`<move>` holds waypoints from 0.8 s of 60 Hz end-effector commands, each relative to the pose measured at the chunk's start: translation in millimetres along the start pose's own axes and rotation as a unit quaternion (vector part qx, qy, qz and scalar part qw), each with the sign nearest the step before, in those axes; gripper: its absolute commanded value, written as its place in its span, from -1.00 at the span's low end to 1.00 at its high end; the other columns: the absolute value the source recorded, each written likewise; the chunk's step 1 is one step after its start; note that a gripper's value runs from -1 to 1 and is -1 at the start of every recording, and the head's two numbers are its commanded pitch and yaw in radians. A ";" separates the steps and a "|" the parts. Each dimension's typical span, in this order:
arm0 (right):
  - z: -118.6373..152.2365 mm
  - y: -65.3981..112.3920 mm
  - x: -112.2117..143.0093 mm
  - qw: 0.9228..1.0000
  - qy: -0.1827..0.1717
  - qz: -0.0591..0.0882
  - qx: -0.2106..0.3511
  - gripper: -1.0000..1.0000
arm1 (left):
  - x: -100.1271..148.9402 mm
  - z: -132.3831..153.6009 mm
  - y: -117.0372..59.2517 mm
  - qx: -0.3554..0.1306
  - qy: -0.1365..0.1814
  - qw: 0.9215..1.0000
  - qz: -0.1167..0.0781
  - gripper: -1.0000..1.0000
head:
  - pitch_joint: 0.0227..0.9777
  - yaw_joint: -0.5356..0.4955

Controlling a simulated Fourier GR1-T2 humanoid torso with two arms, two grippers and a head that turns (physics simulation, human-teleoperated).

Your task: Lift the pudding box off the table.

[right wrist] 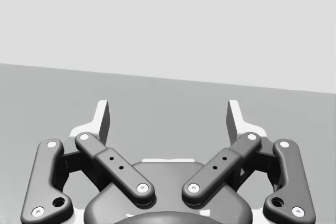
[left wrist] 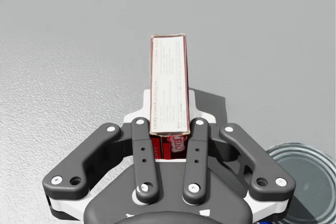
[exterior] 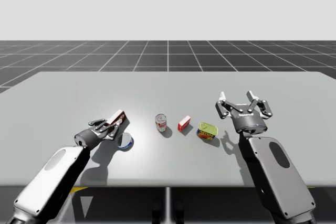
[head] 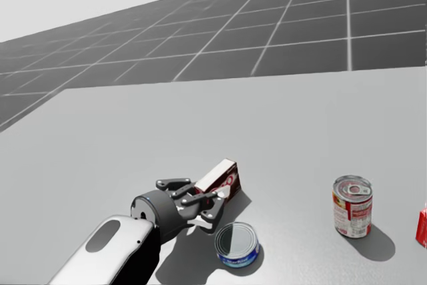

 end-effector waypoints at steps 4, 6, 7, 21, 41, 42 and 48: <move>0.3 -0.9 0.0 1.000 0.001 -0.003 -0.001 -1.00 | -10.8 0.4 -3.8 -0.030 0.018 0.999 -0.006 1.00 | -0.01 0.84; 0.1 -1.1 0.0 1.000 0.001 -0.003 -0.001 -1.00 | -10.7 0.2 -3.3 -0.029 0.019 0.999 -0.006 1.00 | -0.05 0.85; 0.1 -1.2 0.0 1.000 0.001 -0.003 -0.001 -1.00 | -10.7 0.2 -3.3 -0.029 0.019 0.999 -0.006 1.00 | -0.06 0.85; -0.6 -2.8 -0.1 1.000 0.002 -0.009 -0.002 -1.00 | -1.8 3.9 -2.3 -0.026 0.012 1.000 -0.007 1.00 | -0.15 0.88; -2.0 -4.1 0.0 1.000 0.001 -0.010 -0.002 -1.00 | 55.5 31.9 -0.6 -0.015 -0.014 0.999 -0.050 1.00 | -0.16 0.88; -2.0 -4.2 0.1 1.000 0.001 -0.010 -0.002 -1.00 | 60.0 33.7 -0.2 -0.014 -0.018 0.998 -0.053 1.00 | -0.17 0.88; -2.3 -4.4 0.1 1.000 0.001 -0.010 -0.001 -1.00 | 78.6 41.1 0.6 -0.010 -0.034 0.997 -0.069 1.00 | -0.17 0.88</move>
